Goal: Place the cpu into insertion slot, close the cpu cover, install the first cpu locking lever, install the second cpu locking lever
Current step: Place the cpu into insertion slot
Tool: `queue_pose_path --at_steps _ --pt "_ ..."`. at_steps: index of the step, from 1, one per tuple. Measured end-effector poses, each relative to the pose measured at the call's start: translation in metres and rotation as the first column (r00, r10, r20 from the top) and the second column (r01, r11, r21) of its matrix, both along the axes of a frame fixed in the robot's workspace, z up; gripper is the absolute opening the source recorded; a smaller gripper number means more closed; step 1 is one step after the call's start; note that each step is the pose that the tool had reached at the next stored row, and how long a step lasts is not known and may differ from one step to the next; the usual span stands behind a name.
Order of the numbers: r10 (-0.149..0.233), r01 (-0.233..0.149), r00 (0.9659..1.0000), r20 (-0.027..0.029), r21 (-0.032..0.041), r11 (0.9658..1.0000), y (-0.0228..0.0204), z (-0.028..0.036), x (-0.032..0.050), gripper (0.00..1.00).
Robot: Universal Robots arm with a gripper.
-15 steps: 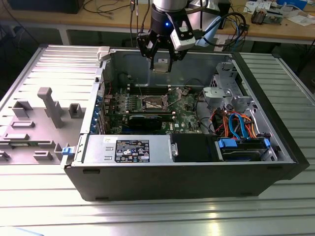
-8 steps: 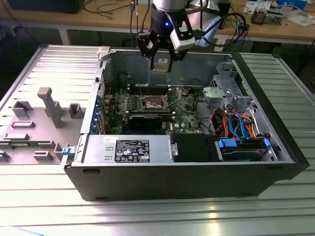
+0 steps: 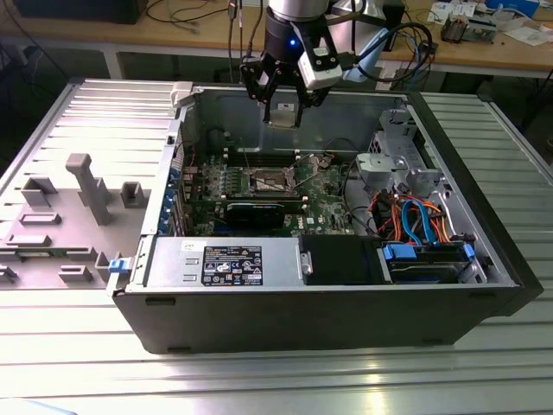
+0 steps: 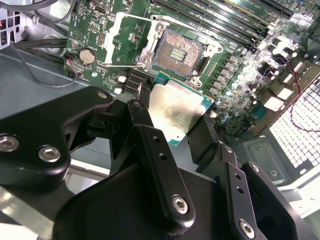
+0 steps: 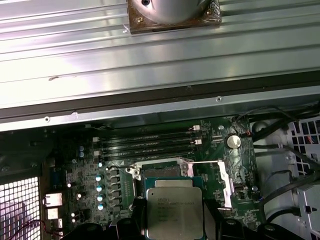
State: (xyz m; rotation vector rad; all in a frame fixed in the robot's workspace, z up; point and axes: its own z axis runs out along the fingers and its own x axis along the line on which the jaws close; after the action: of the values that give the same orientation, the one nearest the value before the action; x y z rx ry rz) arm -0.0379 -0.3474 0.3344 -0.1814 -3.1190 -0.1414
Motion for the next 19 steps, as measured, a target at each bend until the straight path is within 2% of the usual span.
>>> queue_pose_path --at_steps 19 --pt "-0.022 0.022 0.9997 0.0000 0.0000 0.9997 0.0000 0.0000 0.0000 0.55"
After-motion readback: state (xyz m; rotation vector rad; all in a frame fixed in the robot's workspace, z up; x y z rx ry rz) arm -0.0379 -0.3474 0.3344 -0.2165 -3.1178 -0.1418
